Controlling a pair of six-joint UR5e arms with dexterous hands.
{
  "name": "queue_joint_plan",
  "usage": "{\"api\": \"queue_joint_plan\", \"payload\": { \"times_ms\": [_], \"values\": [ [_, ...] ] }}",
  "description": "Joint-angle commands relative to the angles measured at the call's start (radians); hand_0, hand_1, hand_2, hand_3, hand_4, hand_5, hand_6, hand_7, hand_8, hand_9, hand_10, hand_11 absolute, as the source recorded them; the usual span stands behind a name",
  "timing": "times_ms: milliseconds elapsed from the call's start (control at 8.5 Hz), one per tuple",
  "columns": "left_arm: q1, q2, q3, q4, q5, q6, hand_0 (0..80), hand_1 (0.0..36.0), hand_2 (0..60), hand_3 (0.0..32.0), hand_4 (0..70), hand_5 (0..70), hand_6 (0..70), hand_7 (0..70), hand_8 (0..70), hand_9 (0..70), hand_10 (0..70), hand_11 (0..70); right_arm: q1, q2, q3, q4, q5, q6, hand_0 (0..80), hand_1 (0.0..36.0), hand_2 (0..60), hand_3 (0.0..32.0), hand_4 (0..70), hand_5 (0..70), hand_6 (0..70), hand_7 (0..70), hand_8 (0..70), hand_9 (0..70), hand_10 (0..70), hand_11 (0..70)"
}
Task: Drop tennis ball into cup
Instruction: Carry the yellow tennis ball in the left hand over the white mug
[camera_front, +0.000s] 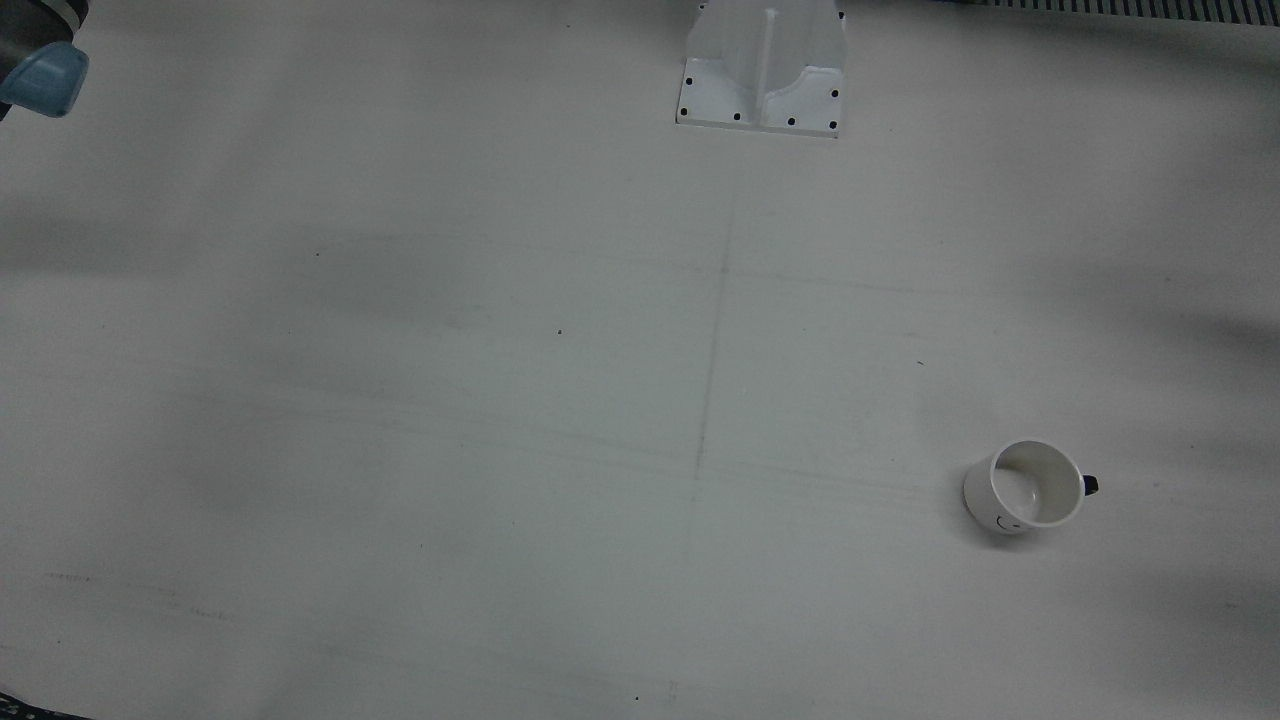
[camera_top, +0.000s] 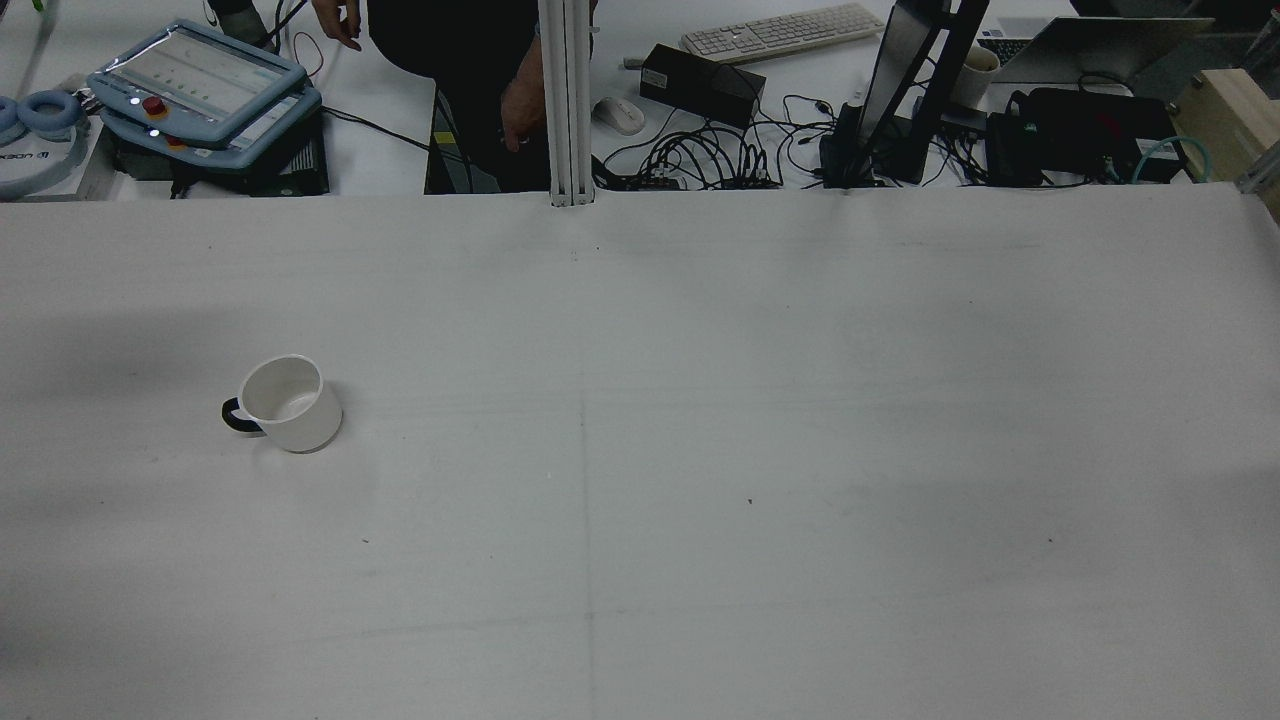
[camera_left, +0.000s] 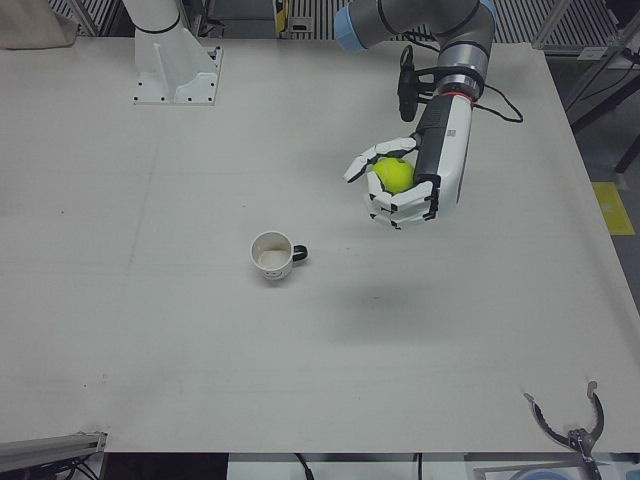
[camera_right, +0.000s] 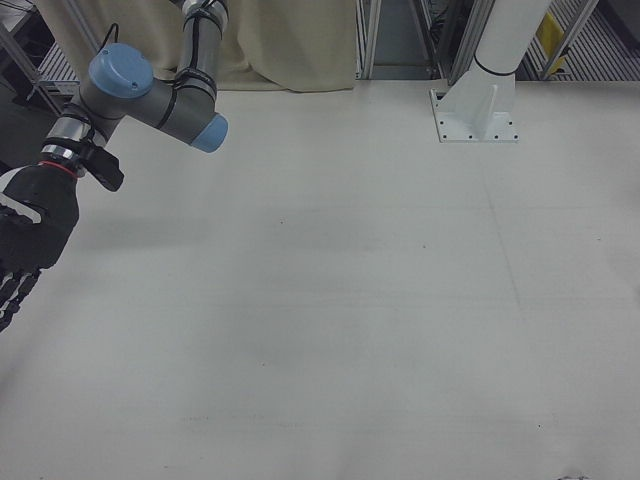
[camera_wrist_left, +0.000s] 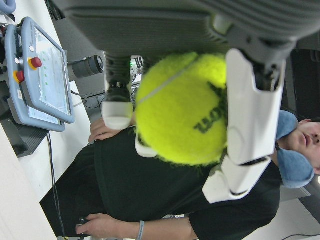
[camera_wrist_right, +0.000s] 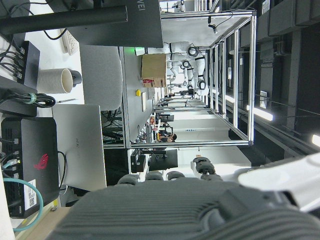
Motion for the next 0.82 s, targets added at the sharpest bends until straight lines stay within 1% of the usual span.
{"api": "queue_joint_plan", "payload": {
  "times_ms": [0,118,235,353,471,588,706],
  "values": [
    [0.191,-0.100,-0.069,0.111,-0.027,0.002,56.6,36.0,60.0,0.0,70.0,70.0,70.0,70.0,70.0,70.0,57.6,70.0,0.000,0.000,0.000,0.000,0.000,0.000,0.0,0.0,0.0,0.0,0.0,0.0,0.0,0.0,0.0,0.0,0.0,0.0],
    [0.288,-0.128,-0.042,0.118,-0.090,0.001,56.8,36.0,60.0,0.0,70.0,70.0,70.0,70.0,70.0,70.0,57.2,70.0,0.000,0.000,0.000,0.000,0.000,0.000,0.0,0.0,0.0,0.0,0.0,0.0,0.0,0.0,0.0,0.0,0.0,0.0],
    [0.347,-0.131,-0.025,0.109,-0.125,0.004,57.0,36.0,60.0,0.0,70.0,43.8,70.0,70.0,70.0,70.0,56.9,70.0,0.000,0.000,0.000,0.000,0.000,0.000,0.0,0.0,0.0,0.0,0.0,0.0,0.0,0.0,0.0,0.0,0.0,0.0],
    [0.375,-0.130,-0.006,0.100,-0.129,0.004,58.1,36.0,60.0,0.0,69.7,70.0,70.0,70.0,70.0,70.0,56.7,70.0,0.000,0.000,-0.001,0.000,0.000,0.000,0.0,0.0,0.0,0.0,0.0,0.0,0.0,0.0,0.0,0.0,0.0,0.0],
    [0.377,-0.131,0.030,0.075,-0.129,0.005,58.9,36.0,60.0,0.0,67.8,70.0,70.0,70.0,70.0,70.0,56.1,70.0,0.000,0.000,0.000,0.000,0.001,0.000,0.0,0.0,0.0,0.0,0.0,0.0,0.0,0.0,0.0,0.0,0.0,0.0],
    [0.377,-0.131,0.083,0.029,-0.135,0.007,59.9,36.0,60.0,0.0,63.6,70.0,70.0,70.0,70.0,70.0,55.8,70.0,0.000,0.000,-0.001,0.000,0.000,0.000,0.0,0.0,0.0,0.0,0.0,0.0,0.0,0.0,0.0,0.0,0.0,0.0],
    [0.377,-0.131,0.114,0.009,-0.137,0.007,60.6,36.0,60.0,0.0,65.2,70.0,70.0,70.0,70.0,70.0,55.6,70.0,0.000,0.000,-0.002,0.000,0.001,0.000,0.0,0.0,0.0,0.0,0.0,0.0,0.0,0.0,0.0,0.0,0.0,0.0]
  ]
}}
